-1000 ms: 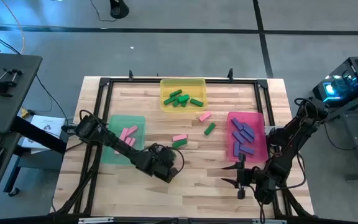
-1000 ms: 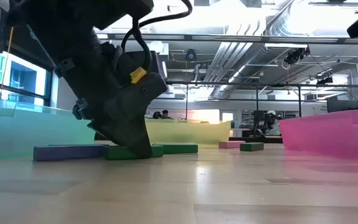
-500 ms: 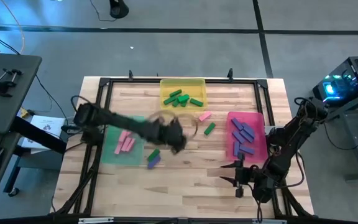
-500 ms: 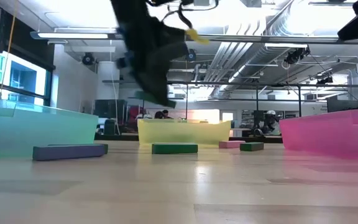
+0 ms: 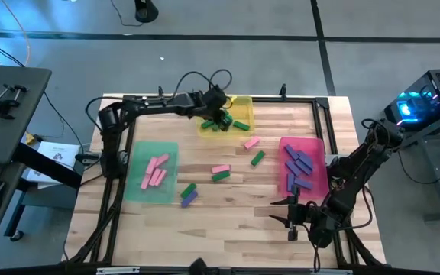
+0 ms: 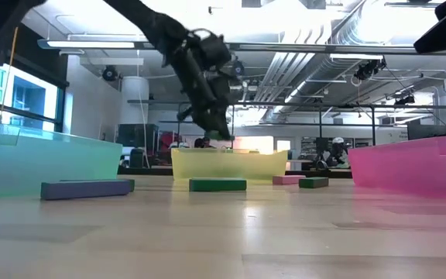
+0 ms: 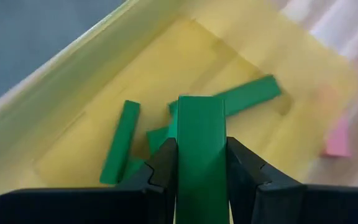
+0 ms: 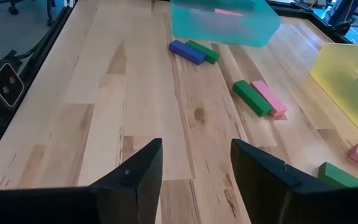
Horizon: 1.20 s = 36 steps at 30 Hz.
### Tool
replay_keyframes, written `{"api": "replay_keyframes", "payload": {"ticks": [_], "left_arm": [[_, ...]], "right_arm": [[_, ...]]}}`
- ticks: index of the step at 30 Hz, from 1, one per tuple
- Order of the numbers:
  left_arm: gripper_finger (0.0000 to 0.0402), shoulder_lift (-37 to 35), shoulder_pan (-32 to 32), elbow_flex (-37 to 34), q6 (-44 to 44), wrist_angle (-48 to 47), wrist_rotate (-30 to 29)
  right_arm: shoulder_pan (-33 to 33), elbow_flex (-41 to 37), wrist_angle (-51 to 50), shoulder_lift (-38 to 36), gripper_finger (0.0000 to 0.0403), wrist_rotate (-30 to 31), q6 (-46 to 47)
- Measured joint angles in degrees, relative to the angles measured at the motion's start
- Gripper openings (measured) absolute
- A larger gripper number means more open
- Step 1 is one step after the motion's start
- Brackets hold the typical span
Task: Sort blocks
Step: Put the green block into the yellow bin, then put the pink block into the blue bin
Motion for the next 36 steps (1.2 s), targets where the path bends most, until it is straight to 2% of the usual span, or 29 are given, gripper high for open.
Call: {"api": "replay_keyframes", "payload": {"ticks": [4, 9, 22, 27, 32, 36], "left_arm": [[0.0071, 2.84, 1.73, 0.01, 0.84, 2.16, 1.1], [0.0072, 5.26, 2.49, -0.01, 1.64, 1.83, -2.84], [0.0198, 6.3, 3.3, 0.12, 4.18, 1.93, -2.88], [0.0222, 6.27, 2.97, 5.16, 4.16, -7.15, -2.89], [0.0222, 4.67, -2.18, 9.77, 6.25, -13.88, -5.31], [0.0215, 2.37, -11.52, 8.76, 7.61, -13.27, -12.56]], "right_arm": [[0.0, 0.0, 0.09, 0.0, 0.0174, 0.33, 0.17], [0.0, 0.0, 0.68, 0.0, 0.0174, 0.39, 2.01], [0.0, 0.01, 0.83, 0.0, 0.0174, 0.42, 5.5], [0.0, 0.0, 0.83, 0.0, 0.0174, 0.48, 5.06], [-0.04, 0.0, 0.83, 0.0, 0.0174, 0.59, 4.55], [-0.04, 0.0, 0.85, 0.0, 0.0174, 0.59, 4.57]]}}
